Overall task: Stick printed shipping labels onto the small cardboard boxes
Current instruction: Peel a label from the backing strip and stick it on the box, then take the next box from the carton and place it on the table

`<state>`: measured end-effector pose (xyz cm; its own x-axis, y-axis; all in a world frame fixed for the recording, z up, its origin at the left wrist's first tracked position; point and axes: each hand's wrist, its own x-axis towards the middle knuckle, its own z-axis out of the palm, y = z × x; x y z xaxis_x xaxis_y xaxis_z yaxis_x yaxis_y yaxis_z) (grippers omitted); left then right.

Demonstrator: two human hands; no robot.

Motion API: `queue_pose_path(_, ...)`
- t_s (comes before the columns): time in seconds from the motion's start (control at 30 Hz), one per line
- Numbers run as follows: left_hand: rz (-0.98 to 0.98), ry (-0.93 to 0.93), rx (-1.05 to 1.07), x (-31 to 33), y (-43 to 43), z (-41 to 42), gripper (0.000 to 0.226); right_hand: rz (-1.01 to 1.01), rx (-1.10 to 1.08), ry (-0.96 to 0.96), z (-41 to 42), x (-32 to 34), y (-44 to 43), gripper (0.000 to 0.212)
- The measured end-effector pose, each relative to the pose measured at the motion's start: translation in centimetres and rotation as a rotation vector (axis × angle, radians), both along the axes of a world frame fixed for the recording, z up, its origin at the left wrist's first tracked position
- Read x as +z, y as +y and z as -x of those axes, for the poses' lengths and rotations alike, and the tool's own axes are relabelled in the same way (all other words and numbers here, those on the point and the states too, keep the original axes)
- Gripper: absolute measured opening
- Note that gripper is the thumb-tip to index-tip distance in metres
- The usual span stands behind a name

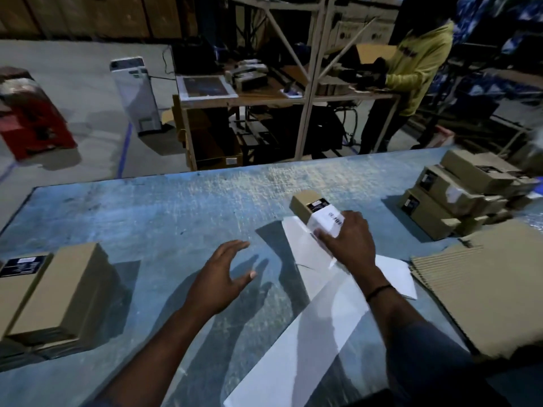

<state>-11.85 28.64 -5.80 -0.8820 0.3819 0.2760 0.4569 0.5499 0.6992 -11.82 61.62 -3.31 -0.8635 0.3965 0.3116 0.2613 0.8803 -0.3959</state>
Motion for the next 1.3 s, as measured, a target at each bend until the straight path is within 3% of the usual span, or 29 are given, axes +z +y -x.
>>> queue_pose_path(0.23, 0.001, -0.093, 0.028, -0.6, 3.9, -1.3, 0.04, -0.009, -0.207, -0.103, 3.3, -2.2, 6.8, 0.078)
queue_pose_path(0.63, -0.055, -0.25, 0.166, -1.6, 4.4, -3.9, 0.023, -0.043, -0.301, -0.121, 5.2, -2.5, 5.4, 0.086)
queue_pose_path(0.87, 0.004, -0.195, 0.284, 1.2, -0.2, -5.8, 0.021, -0.068, 0.096, 0.126, 2.4, -0.2, -7.6, 0.064)
queue_pose_path(1.03, 0.066, -0.115, 0.446, 2.5, -7.4, -8.0, 0.018, 0.01, 0.407, 0.092, -0.6, -2.7, -18.9, 0.049)
queue_pose_path(1.3, -0.066, -0.105, 0.867, 1.9, -18.6, -11.9, 0.011, 0.33, 0.748, -0.071, -3.1, -4.7, -31.8, 0.042)
